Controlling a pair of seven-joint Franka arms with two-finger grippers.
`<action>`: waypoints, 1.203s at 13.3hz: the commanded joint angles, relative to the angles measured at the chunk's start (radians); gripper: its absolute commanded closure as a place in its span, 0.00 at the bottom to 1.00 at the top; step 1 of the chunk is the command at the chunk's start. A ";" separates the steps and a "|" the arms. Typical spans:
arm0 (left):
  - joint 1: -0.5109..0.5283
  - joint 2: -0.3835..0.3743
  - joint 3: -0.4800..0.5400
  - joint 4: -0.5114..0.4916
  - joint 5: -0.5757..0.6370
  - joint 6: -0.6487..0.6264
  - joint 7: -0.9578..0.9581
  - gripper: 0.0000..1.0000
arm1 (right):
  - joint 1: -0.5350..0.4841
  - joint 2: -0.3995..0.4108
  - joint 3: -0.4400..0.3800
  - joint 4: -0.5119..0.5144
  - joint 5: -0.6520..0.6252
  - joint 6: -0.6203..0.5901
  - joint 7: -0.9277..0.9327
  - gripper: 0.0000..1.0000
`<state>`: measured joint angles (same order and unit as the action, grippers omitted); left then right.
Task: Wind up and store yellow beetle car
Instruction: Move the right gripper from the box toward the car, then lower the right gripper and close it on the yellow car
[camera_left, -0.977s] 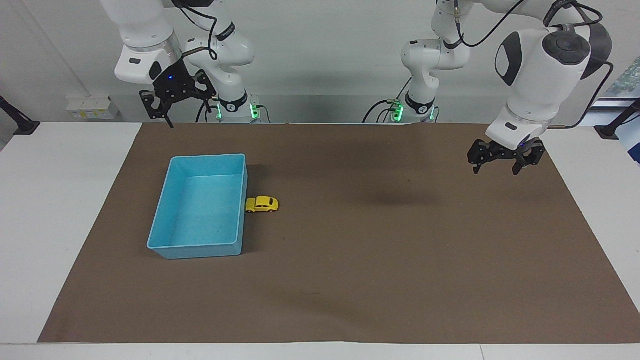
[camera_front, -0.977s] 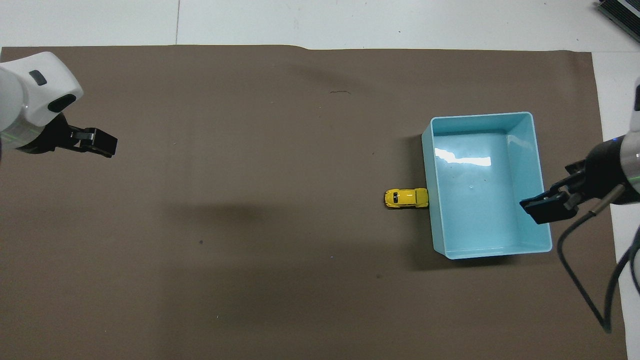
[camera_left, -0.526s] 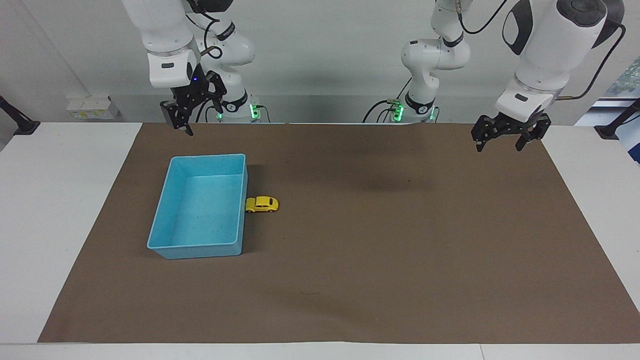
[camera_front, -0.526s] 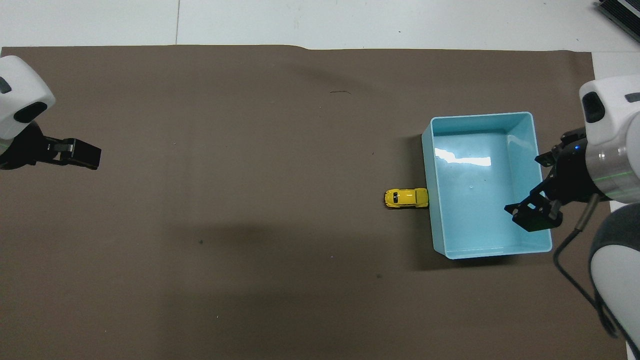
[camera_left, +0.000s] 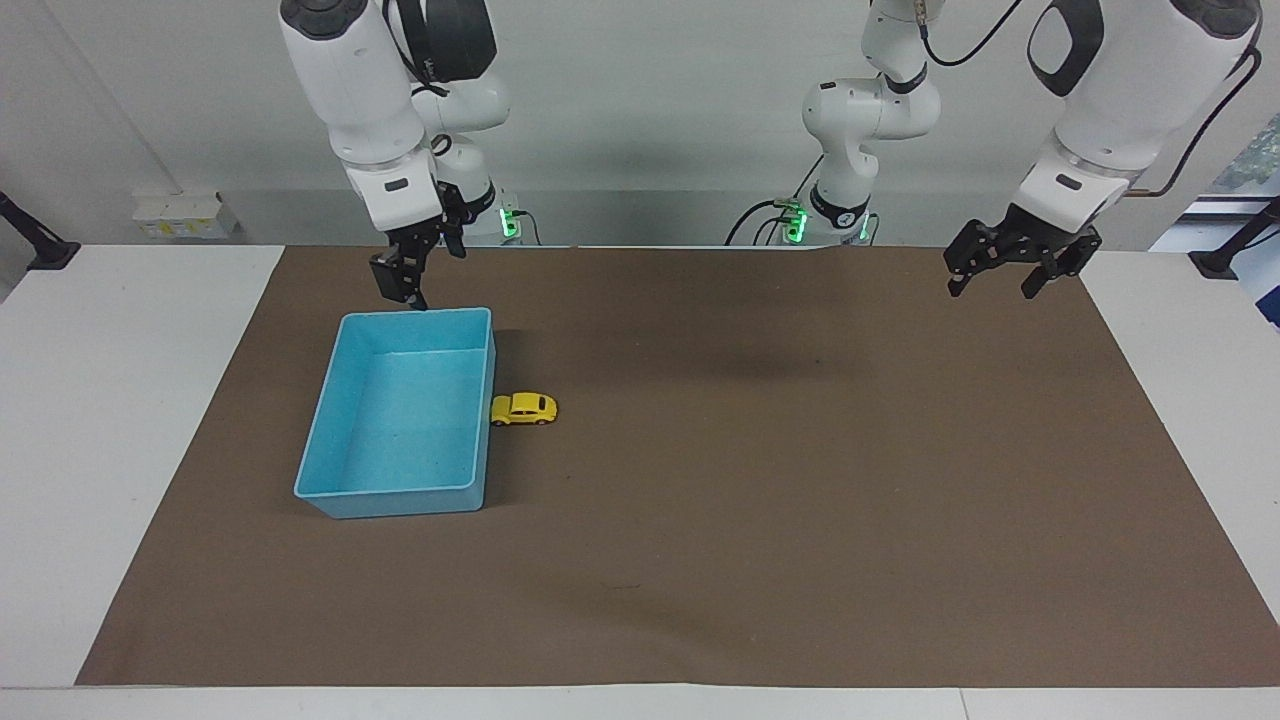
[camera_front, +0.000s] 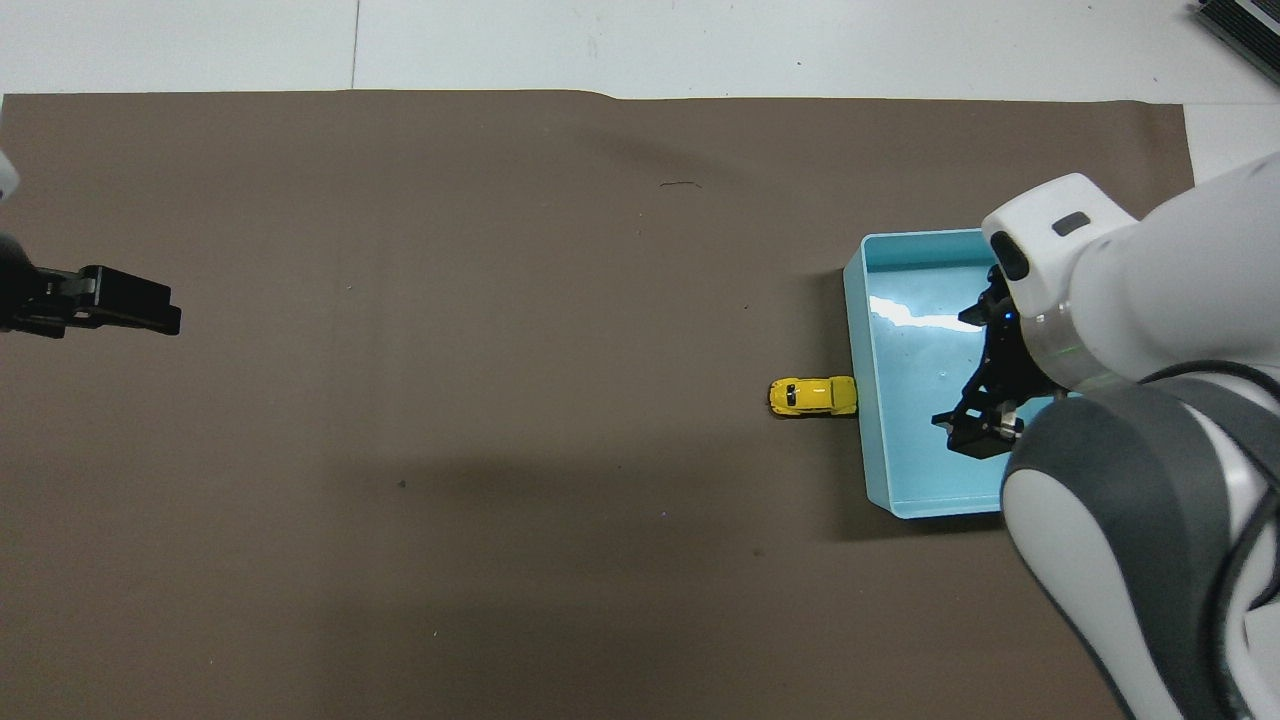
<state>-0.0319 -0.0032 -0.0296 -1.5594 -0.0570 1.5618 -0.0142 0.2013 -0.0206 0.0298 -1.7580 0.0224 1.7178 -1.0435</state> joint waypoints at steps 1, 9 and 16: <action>0.004 -0.021 -0.018 0.009 0.009 -0.039 0.000 0.00 | 0.006 0.027 0.001 -0.049 0.002 0.065 -0.093 0.00; 0.010 -0.024 -0.018 -0.002 0.048 -0.040 0.000 0.00 | 0.043 0.080 -0.001 -0.170 -0.010 0.267 -0.113 0.00; 0.012 -0.024 -0.010 -0.002 0.048 -0.040 -0.001 0.00 | 0.059 0.162 -0.001 -0.221 -0.012 0.411 -0.104 0.00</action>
<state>-0.0313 -0.0165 -0.0312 -1.5572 -0.0244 1.5330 -0.0144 0.2605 0.1334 0.0299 -1.9540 0.0197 2.0973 -1.1314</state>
